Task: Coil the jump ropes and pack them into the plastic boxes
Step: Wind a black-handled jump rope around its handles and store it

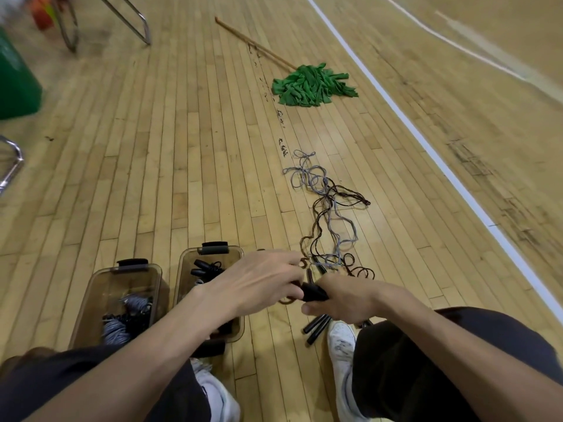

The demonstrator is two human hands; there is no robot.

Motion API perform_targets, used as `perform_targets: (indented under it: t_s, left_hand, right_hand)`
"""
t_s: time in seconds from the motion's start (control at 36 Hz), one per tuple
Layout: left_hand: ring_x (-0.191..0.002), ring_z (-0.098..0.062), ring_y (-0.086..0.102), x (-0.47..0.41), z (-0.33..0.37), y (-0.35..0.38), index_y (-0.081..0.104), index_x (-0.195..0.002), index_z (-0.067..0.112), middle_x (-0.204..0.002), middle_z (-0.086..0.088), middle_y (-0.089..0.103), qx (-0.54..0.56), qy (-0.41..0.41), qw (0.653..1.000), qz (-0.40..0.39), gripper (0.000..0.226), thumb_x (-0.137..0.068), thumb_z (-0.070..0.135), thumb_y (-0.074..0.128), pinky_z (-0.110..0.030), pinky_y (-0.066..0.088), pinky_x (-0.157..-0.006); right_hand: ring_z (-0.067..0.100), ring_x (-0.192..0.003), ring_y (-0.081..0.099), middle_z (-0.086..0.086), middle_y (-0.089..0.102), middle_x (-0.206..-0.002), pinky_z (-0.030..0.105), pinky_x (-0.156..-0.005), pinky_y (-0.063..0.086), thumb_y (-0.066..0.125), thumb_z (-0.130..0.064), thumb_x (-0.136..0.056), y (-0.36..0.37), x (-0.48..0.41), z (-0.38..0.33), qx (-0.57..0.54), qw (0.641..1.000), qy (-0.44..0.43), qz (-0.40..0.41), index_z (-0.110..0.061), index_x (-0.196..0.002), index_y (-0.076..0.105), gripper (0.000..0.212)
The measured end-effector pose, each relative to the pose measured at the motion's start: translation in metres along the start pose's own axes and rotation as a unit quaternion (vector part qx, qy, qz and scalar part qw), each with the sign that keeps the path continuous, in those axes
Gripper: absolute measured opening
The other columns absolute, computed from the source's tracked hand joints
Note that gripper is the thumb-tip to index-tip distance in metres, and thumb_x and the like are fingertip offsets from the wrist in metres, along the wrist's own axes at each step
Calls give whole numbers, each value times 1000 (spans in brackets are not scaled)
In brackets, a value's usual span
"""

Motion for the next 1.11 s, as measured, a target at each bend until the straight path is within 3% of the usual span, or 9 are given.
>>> perform_targets:
  t_s: [0.17,0.31,0.42,0.58,0.75,0.83,0.92,1.03,1.11]
  left_hand:
    - [-84,-1,52,2,-17,-2,68,-88,31,-85,15,57,186,-54,981,7,15,-84,44,73,-34,49,-79]
    - [-83,-7,63,5,-29,-9,75,-80,28,-85,7,70,349,-115,930,25,14,-75,37,84,-36,54,-81]
    - [-79,-8,65,6,-31,-12,77,-81,26,-81,5,72,399,-119,909,33,10,-77,32,83,-35,54,-80]
    - [-69,-3,63,6,-34,-19,76,-83,16,-76,3,72,465,-119,876,58,15,-73,22,86,-14,48,-65]
    - [-59,-11,52,2,-38,-21,59,-74,3,-63,1,55,591,-139,789,93,49,-88,50,53,-15,44,-66]
    - [-71,-19,53,3,-41,-21,58,-74,11,-73,-11,57,621,-165,760,99,59,-92,65,42,-30,43,-75]
    - [-87,-27,53,3,-40,-20,70,-92,5,-91,-32,58,651,-171,734,97,70,-93,63,32,-37,45,-79]
    - [-62,-15,48,2,-36,-13,62,-95,10,-68,-3,53,658,-176,728,79,66,-94,65,25,-27,42,-60]
    - [-56,-14,43,0,-37,-5,54,-97,12,-65,-1,53,638,-184,744,71,58,-97,63,26,-29,34,-53]
  right_hand:
    - [14,-65,47,-1,51,-75,31,-63,41,54,-50,-100,8,9,-18,63,997,-45,-21,-9,-98,60,41]
    - [7,-54,44,-6,49,-63,22,-59,38,57,-62,-93,1,20,-34,23,994,-103,6,-24,-69,53,45]
    - [5,-51,51,11,66,-71,19,-58,43,41,-88,-77,-3,23,-38,-1,993,-108,45,-20,-71,61,71]
    - [12,-52,46,3,52,-63,27,-58,42,50,-75,-88,-11,27,-45,-52,986,-138,74,-8,-73,62,70]
    - [13,-47,39,-7,46,-53,23,-49,37,54,-71,-81,-28,38,-64,-180,961,-189,91,-19,-63,57,55]
    - [9,-43,37,-8,44,-52,18,-44,35,56,-63,-91,-41,43,-70,-224,947,-204,111,-20,-62,55,52]
    - [10,-44,34,-5,41,-53,18,-43,31,53,-56,-92,-53,46,-72,-252,935,-207,142,-16,-64,54,49]
    - [10,-44,28,-5,35,-54,21,-41,26,51,-57,-87,-66,49,-68,-303,913,-201,183,-16,-64,52,47]
    - [13,-46,26,-5,35,-56,24,-42,25,50,-59,-89,-79,52,-60,-328,899,-188,221,-14,-68,51,49]
Point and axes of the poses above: each hand's wrist, its own x-axis away from the middle knuckle, its own y-axis out of the palm, z = x × y, the point moved 8 cm from there along -x, towards the middle knuckle
